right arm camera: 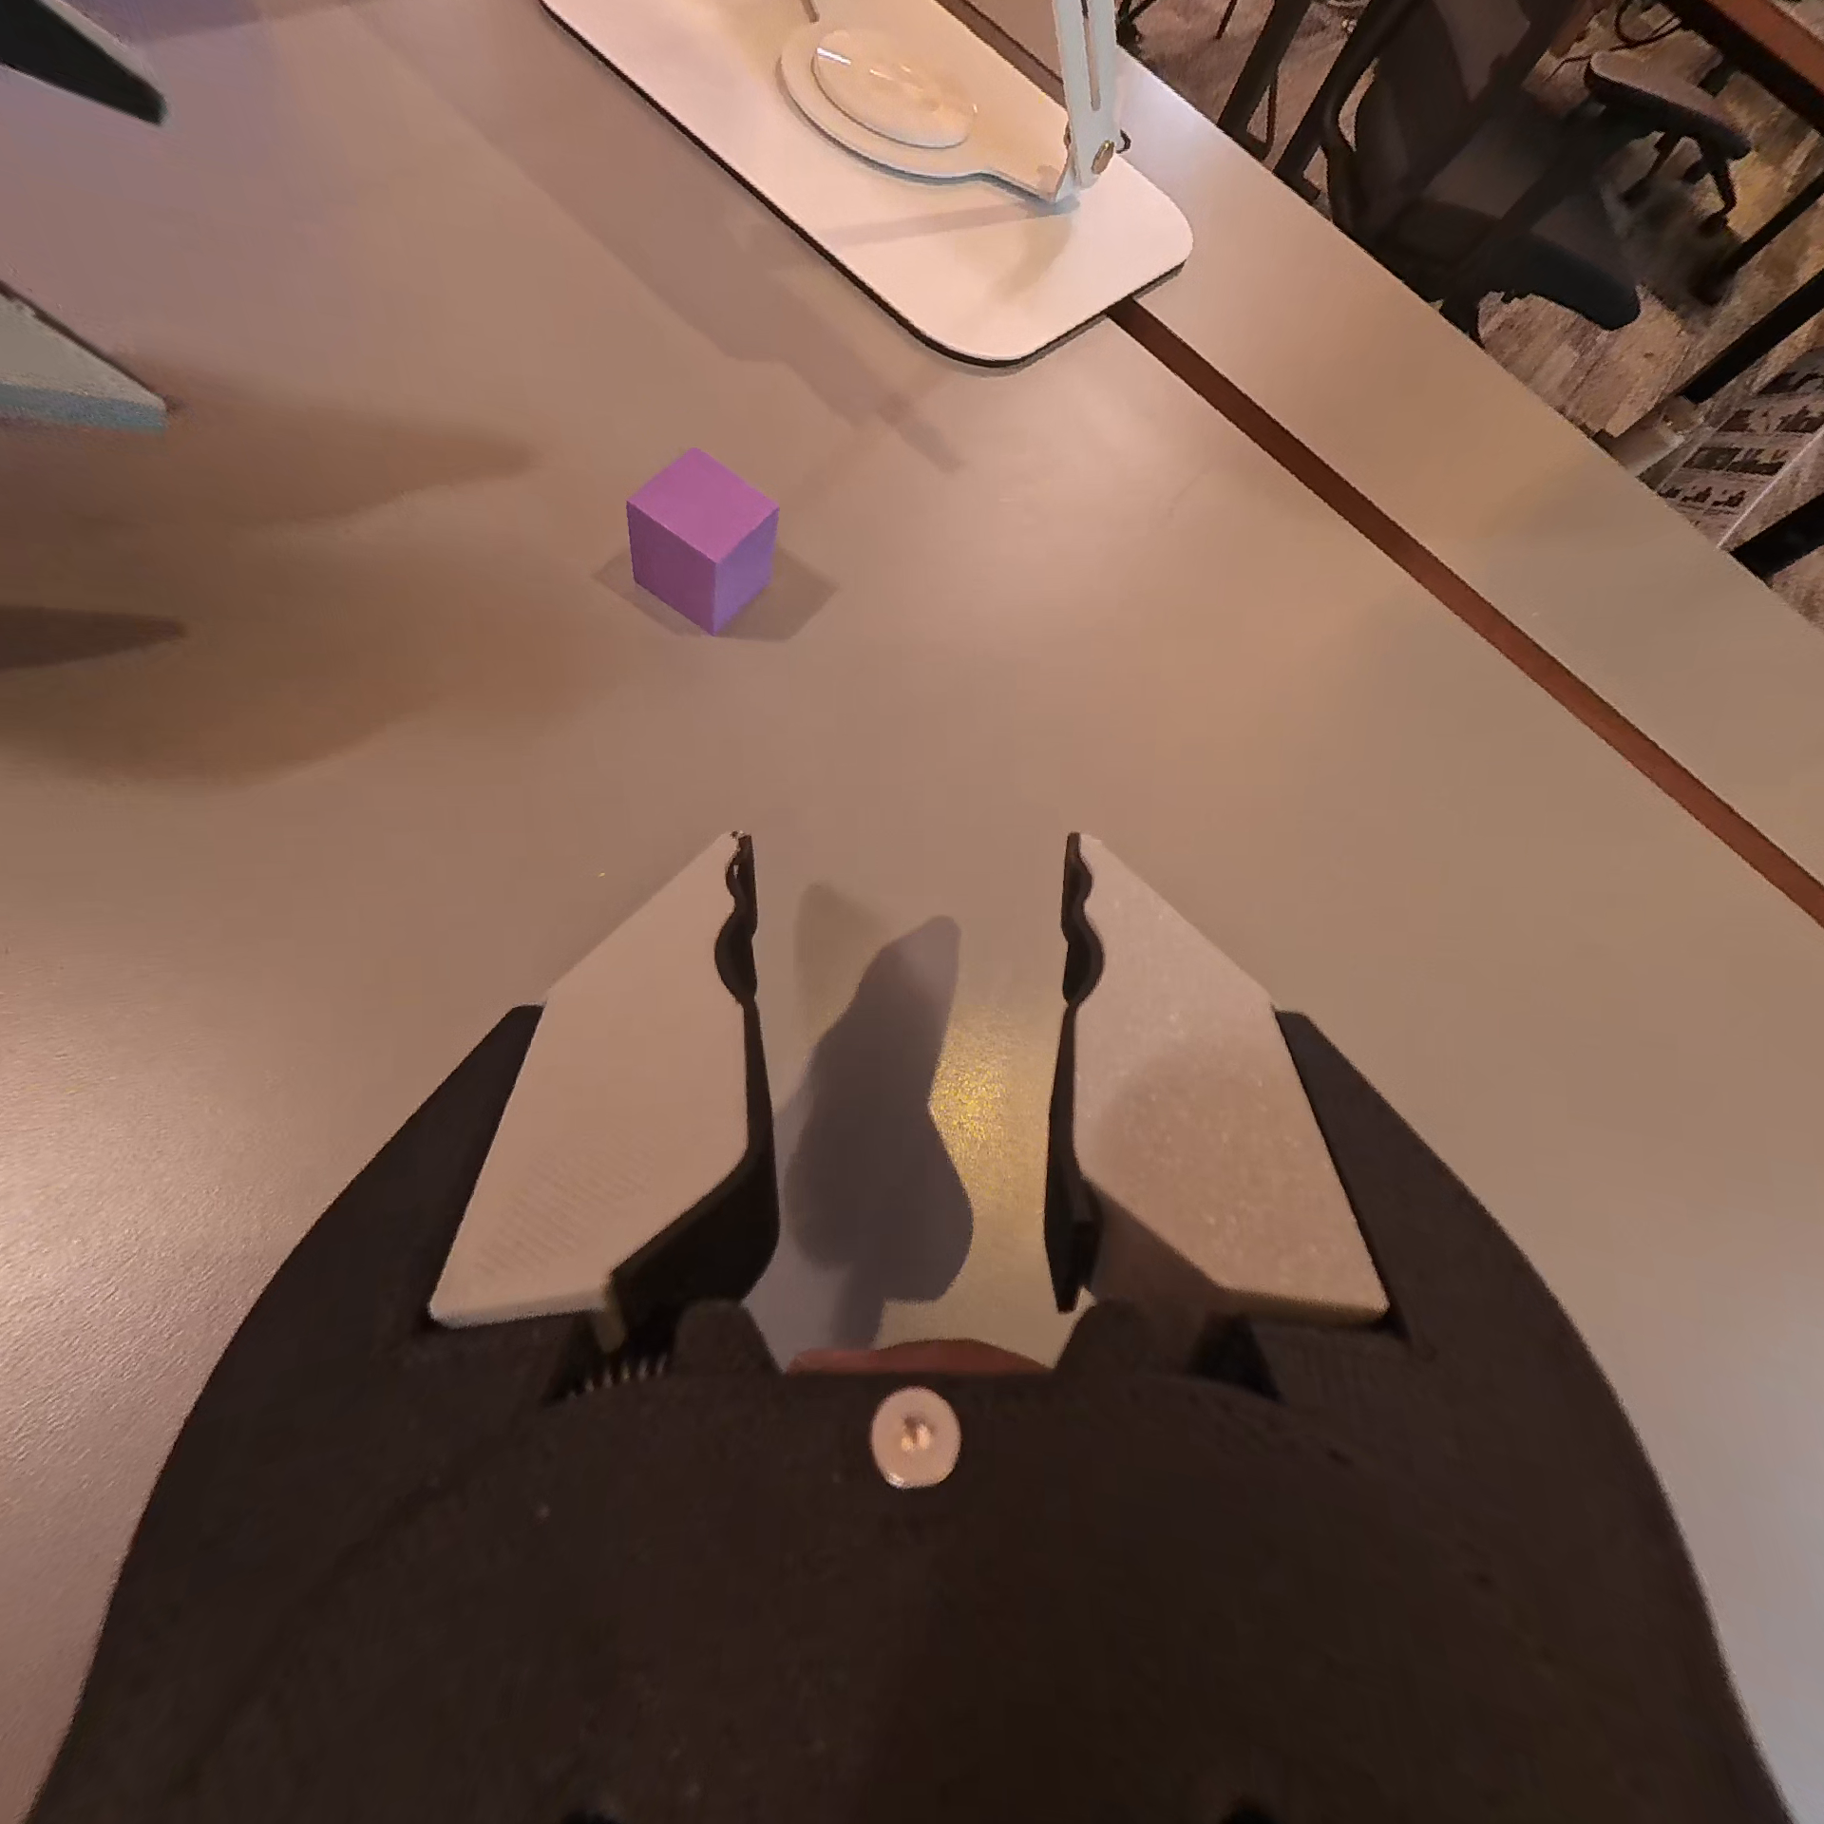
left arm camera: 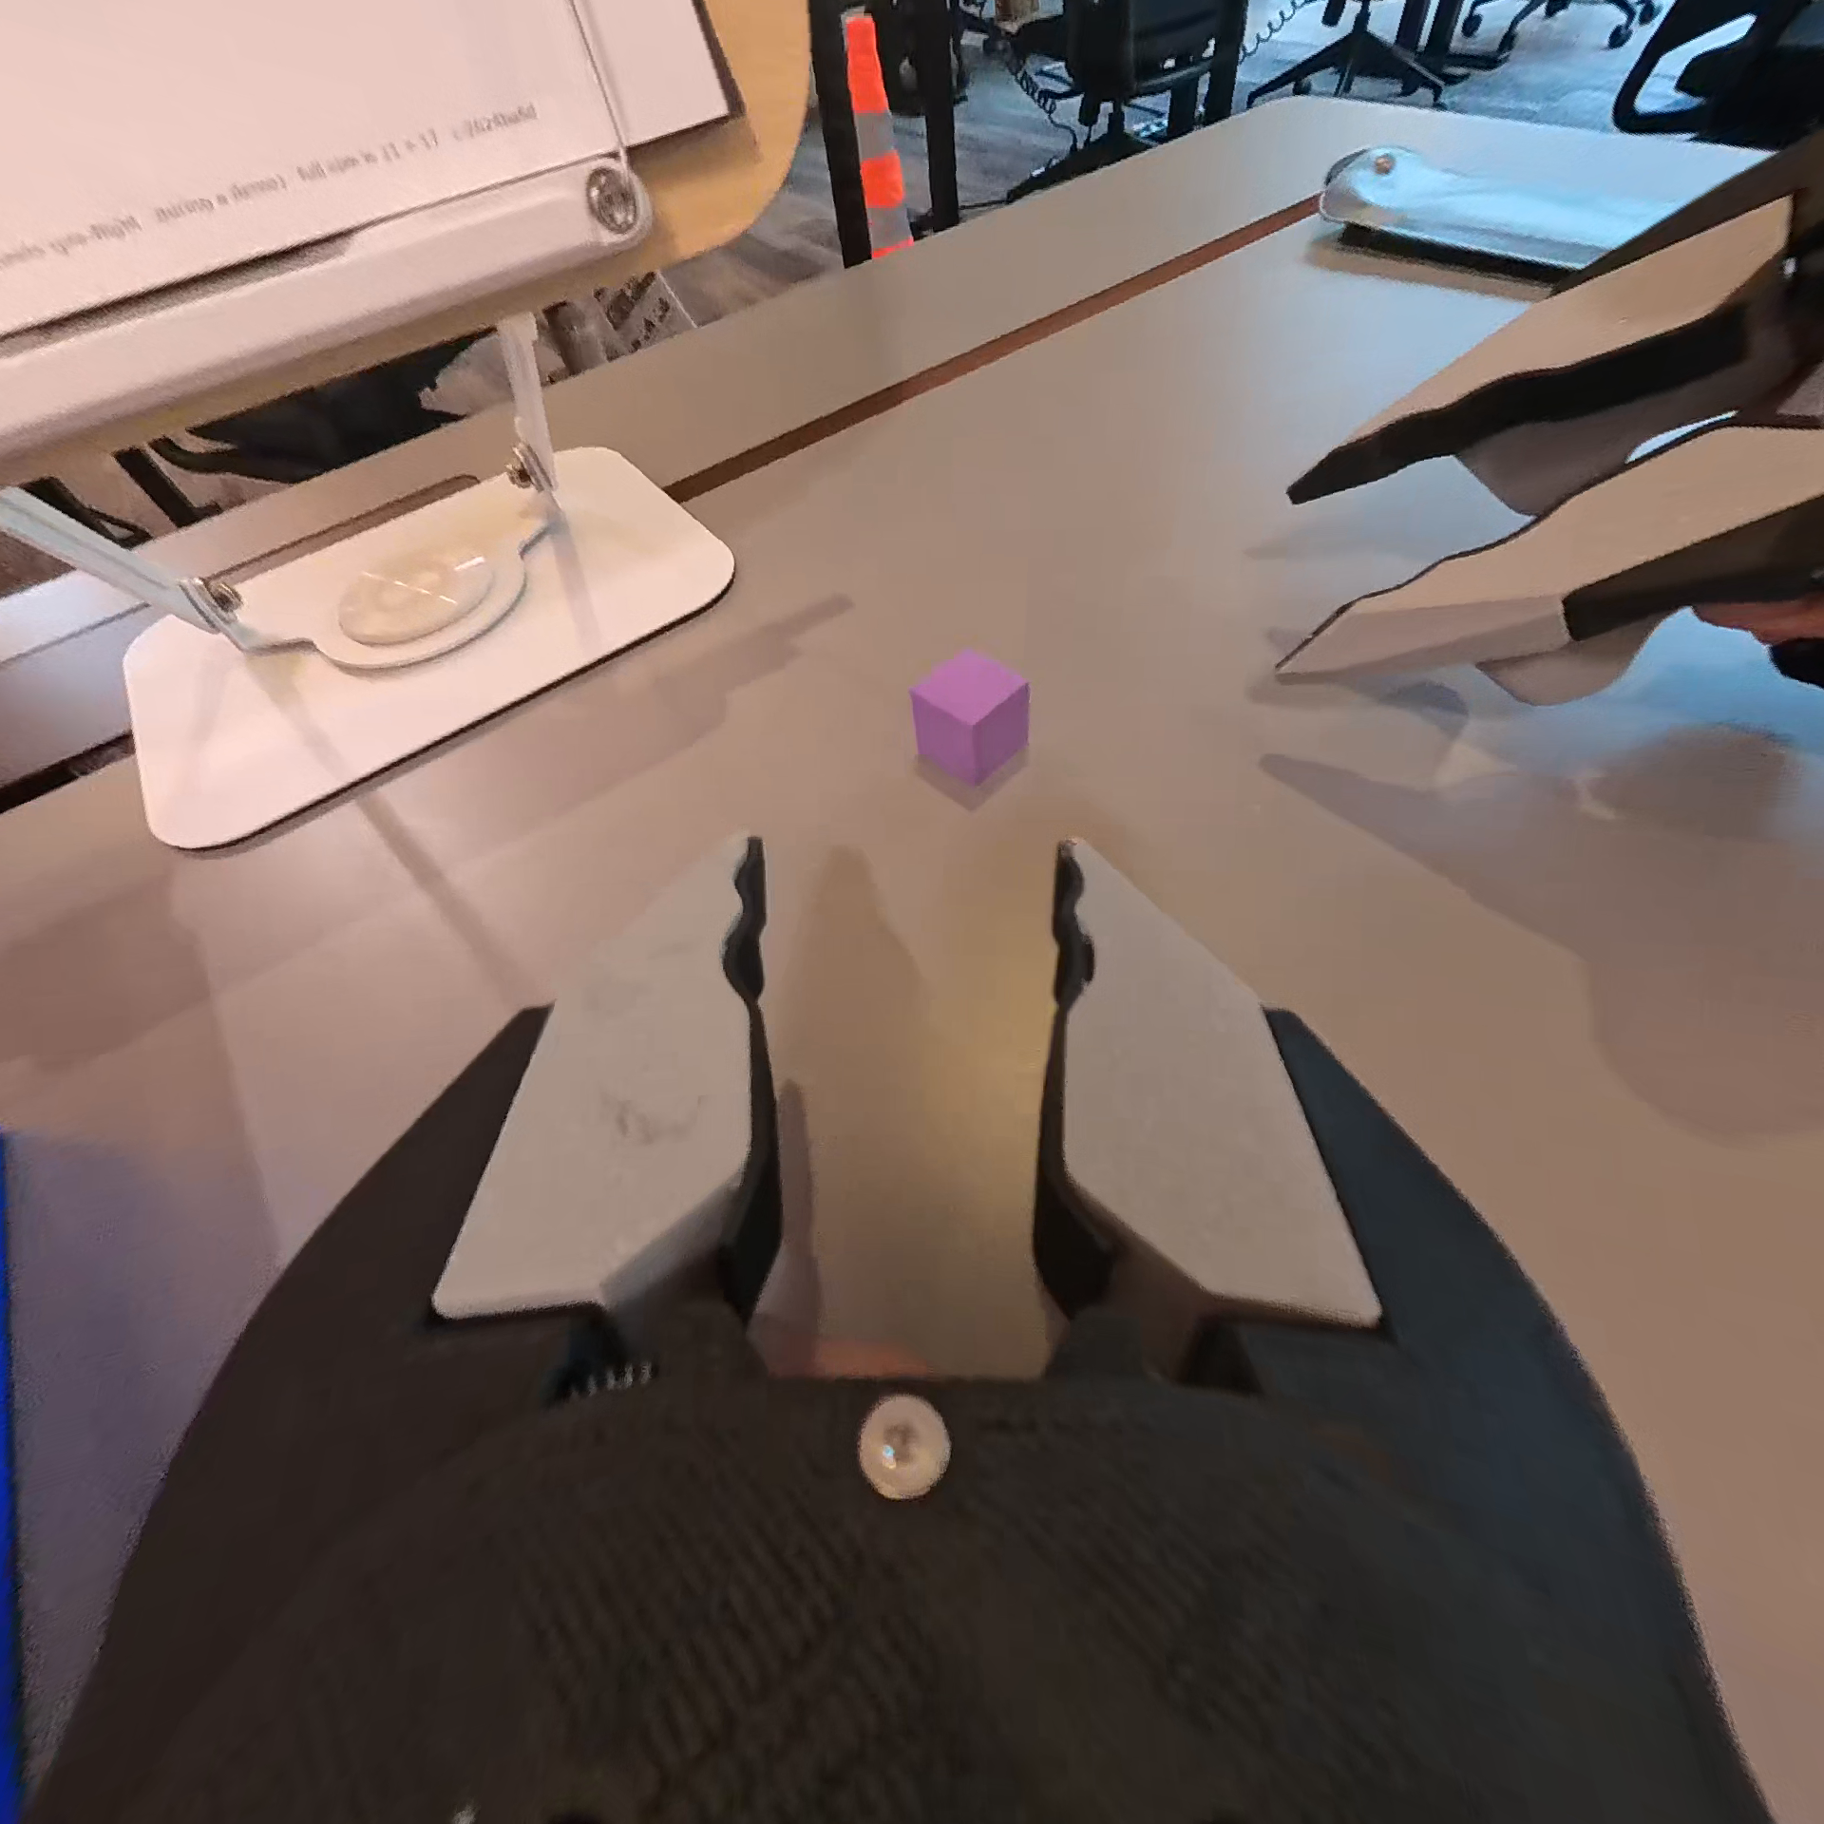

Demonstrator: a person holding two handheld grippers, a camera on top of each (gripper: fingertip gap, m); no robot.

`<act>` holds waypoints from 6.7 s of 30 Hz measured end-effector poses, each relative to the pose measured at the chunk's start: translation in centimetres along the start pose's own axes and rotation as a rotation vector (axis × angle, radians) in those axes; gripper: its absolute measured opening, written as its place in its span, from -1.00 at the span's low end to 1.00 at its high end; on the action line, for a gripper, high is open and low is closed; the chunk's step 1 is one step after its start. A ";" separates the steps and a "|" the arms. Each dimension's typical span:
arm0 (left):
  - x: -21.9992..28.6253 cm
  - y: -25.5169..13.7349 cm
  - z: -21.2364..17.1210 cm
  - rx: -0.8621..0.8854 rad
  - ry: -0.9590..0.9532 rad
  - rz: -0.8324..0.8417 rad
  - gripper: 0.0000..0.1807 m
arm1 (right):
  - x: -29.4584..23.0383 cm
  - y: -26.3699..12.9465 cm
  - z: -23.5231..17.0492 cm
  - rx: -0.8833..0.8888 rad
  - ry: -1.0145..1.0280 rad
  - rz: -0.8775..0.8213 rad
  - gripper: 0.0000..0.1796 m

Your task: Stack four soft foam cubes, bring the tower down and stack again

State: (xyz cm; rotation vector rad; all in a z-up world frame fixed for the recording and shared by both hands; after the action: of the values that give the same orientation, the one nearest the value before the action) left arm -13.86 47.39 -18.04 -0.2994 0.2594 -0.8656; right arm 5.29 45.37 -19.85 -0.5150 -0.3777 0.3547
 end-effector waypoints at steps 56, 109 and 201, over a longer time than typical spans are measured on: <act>0.3 8.1 1.5 -0.318 0.096 -0.200 -0.68 | 1.3 -1.1 0.6 0.042 0.088 0.003 -0.33; 2.7 1.6 3.8 0.015 -0.007 -0.085 -0.42 | -0.5 -0.5 0.6 0.082 0.056 0.032 -0.23; -20.5 -19.6 -9.9 -0.602 -0.173 0.153 -0.28 | -6.5 -0.7 1.8 0.115 0.119 0.287 -0.30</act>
State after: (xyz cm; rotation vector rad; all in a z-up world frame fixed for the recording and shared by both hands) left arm -43.76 49.83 -18.06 -0.8988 0.3734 -0.5899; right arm -0.94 42.82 -19.70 -0.4757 -0.1665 0.6169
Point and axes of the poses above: each gripper's, where its closed fingertips meet, y out along the fingers, z out of its top, x = y × z across the jaws, the point moved 5 cm from there along -y, back along the fingers, and after that the axes turned 2 degrees about x, right-handed, at the moved point
